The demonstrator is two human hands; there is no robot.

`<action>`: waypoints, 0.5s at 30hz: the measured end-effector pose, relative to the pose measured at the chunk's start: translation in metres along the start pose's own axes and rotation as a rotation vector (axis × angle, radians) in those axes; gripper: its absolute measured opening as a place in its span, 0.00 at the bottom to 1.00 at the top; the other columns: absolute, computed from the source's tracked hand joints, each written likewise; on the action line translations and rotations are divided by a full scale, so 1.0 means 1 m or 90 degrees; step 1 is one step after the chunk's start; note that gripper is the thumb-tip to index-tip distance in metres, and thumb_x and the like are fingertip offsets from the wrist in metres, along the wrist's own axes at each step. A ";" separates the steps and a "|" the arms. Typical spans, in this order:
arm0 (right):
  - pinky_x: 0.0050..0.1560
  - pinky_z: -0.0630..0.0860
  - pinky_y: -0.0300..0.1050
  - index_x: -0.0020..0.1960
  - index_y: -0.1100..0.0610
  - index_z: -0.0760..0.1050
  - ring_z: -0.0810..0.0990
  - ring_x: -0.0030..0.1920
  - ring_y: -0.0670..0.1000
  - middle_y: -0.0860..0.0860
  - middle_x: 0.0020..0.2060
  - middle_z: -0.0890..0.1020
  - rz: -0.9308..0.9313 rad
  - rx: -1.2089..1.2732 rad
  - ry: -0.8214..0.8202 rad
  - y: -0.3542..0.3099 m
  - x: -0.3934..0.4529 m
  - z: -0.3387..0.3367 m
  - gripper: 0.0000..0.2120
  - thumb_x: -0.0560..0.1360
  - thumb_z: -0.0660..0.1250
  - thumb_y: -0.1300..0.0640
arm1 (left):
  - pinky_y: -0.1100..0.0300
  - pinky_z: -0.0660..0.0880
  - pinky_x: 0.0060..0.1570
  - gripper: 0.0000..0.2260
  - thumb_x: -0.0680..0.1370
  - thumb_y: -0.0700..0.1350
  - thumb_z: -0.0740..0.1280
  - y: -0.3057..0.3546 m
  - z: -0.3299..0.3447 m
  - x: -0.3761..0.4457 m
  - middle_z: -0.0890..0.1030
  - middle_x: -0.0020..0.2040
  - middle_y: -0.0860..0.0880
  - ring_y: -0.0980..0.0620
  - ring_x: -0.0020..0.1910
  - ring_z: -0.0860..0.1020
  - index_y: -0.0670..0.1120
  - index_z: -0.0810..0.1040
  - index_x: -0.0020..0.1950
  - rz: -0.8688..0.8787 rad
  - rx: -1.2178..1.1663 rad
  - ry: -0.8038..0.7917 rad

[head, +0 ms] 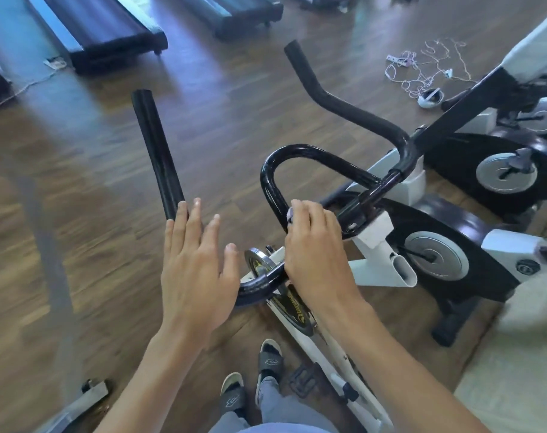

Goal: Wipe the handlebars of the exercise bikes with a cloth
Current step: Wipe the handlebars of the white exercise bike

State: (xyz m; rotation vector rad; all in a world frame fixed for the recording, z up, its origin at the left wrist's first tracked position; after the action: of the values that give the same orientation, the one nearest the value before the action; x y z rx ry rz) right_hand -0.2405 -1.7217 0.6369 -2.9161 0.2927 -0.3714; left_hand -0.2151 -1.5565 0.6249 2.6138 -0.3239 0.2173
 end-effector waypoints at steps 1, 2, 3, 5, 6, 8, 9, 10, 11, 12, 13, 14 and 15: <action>0.63 0.75 0.56 0.67 0.66 0.72 0.78 0.57 0.61 0.61 0.59 0.78 -0.018 -0.033 -0.005 0.004 0.007 -0.003 0.20 0.76 0.67 0.68 | 0.58 0.38 0.79 0.25 0.80 0.51 0.56 -0.001 0.000 0.000 0.59 0.82 0.44 0.47 0.82 0.50 0.43 0.71 0.75 0.001 -0.003 0.000; 0.65 0.74 0.56 0.68 0.68 0.71 0.77 0.59 0.61 0.62 0.61 0.77 -0.025 -0.078 -0.017 0.008 0.014 -0.009 0.20 0.76 0.64 0.69 | 0.58 0.38 0.79 0.25 0.80 0.51 0.56 -0.001 0.000 0.000 0.59 0.82 0.44 0.47 0.82 0.50 0.43 0.72 0.75 0.002 -0.005 -0.001; 0.69 0.72 0.56 0.70 0.69 0.69 0.75 0.63 0.63 0.64 0.63 0.76 -0.013 -0.118 -0.043 0.012 0.023 -0.012 0.20 0.78 0.59 0.69 | 0.58 0.38 0.79 0.25 0.80 0.51 0.56 -0.002 0.000 0.001 0.60 0.82 0.44 0.48 0.82 0.50 0.43 0.72 0.75 0.001 -0.008 -0.001; 0.76 0.64 0.57 0.72 0.71 0.65 0.69 0.71 0.66 0.68 0.68 0.72 0.059 -0.162 -0.122 0.018 0.035 -0.012 0.21 0.82 0.51 0.64 | 0.57 0.39 0.80 0.25 0.80 0.51 0.55 -0.003 0.001 0.001 0.59 0.82 0.45 0.48 0.82 0.50 0.43 0.72 0.75 0.004 -0.009 -0.002; 0.77 0.62 0.58 0.73 0.72 0.65 0.67 0.72 0.67 0.69 0.69 0.72 0.096 -0.184 -0.156 0.019 0.037 -0.010 0.23 0.84 0.50 0.59 | 0.56 0.39 0.80 0.25 0.80 0.52 0.55 -0.003 0.002 0.001 0.59 0.82 0.45 0.49 0.82 0.49 0.43 0.71 0.75 0.006 -0.010 -0.005; 0.76 0.62 0.60 0.73 0.73 0.65 0.65 0.74 0.69 0.71 0.71 0.70 0.136 -0.228 -0.184 0.015 0.037 -0.006 0.29 0.86 0.47 0.49 | 0.56 0.39 0.80 0.25 0.80 0.52 0.55 -0.004 0.002 0.001 0.59 0.82 0.45 0.49 0.82 0.49 0.43 0.71 0.75 0.005 -0.013 -0.004; 0.76 0.61 0.60 0.74 0.73 0.64 0.64 0.74 0.70 0.72 0.72 0.69 0.155 -0.228 -0.179 0.010 0.033 -0.004 0.32 0.86 0.47 0.46 | 0.56 0.39 0.80 0.25 0.81 0.52 0.55 -0.004 0.002 0.000 0.59 0.82 0.45 0.49 0.82 0.48 0.43 0.72 0.75 0.005 -0.013 -0.006; 0.76 0.61 0.62 0.75 0.73 0.63 0.63 0.75 0.70 0.72 0.72 0.68 0.162 -0.216 -0.160 0.002 0.026 -0.003 0.32 0.86 0.47 0.46 | 0.56 0.39 0.80 0.25 0.81 0.52 0.55 -0.004 0.003 0.000 0.59 0.82 0.45 0.49 0.82 0.49 0.43 0.72 0.75 0.008 -0.012 -0.008; 0.77 0.60 0.63 0.75 0.73 0.62 0.62 0.75 0.70 0.72 0.73 0.67 0.156 -0.200 -0.136 -0.005 0.018 -0.002 0.32 0.86 0.48 0.46 | 0.56 0.39 0.80 0.25 0.81 0.52 0.55 -0.005 0.003 -0.001 0.60 0.82 0.45 0.49 0.82 0.49 0.43 0.72 0.74 0.009 -0.011 -0.008; 0.77 0.59 0.64 0.75 0.73 0.62 0.61 0.76 0.70 0.72 0.73 0.67 0.142 -0.177 -0.113 -0.013 0.007 -0.002 0.31 0.85 0.50 0.48 | 0.55 0.40 0.80 0.25 0.81 0.52 0.55 -0.006 0.004 -0.001 0.60 0.81 0.45 0.49 0.82 0.49 0.43 0.73 0.74 0.010 -0.012 -0.005; 0.77 0.59 0.65 0.75 0.73 0.61 0.61 0.76 0.70 0.71 0.72 0.67 0.129 -0.148 -0.095 -0.019 -0.004 -0.001 0.30 0.85 0.52 0.49 | 0.55 0.40 0.80 0.25 0.81 0.52 0.55 -0.006 0.004 -0.001 0.61 0.81 0.45 0.48 0.82 0.50 0.43 0.73 0.74 0.011 -0.012 -0.003; 0.76 0.61 0.65 0.75 0.72 0.61 0.61 0.76 0.70 0.71 0.72 0.67 0.118 -0.116 -0.075 -0.022 -0.015 -0.001 0.29 0.84 0.54 0.51 | 0.55 0.40 0.80 0.24 0.81 0.52 0.55 -0.006 0.004 0.000 0.61 0.81 0.44 0.48 0.82 0.50 0.43 0.73 0.73 0.011 -0.010 -0.001; 0.76 0.62 0.65 0.75 0.72 0.62 0.61 0.76 0.70 0.70 0.72 0.67 0.108 -0.085 -0.059 -0.022 -0.023 0.000 0.28 0.84 0.53 0.52 | 0.54 0.41 0.80 0.24 0.81 0.52 0.55 -0.006 0.005 0.000 0.62 0.81 0.44 0.47 0.82 0.50 0.44 0.74 0.73 0.011 -0.009 0.000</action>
State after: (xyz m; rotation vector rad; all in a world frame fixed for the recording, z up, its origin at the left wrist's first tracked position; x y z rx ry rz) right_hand -0.2586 -1.6953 0.6363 -2.9969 0.5676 -0.1978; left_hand -0.2132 -1.5538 0.6183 2.5972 -0.3477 0.2208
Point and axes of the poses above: each hand's wrist, its own x-axis towards the middle knuckle, its own z-axis out of the palm, y = z × x, the point moved 1 cm from there along x, towards the middle knuckle
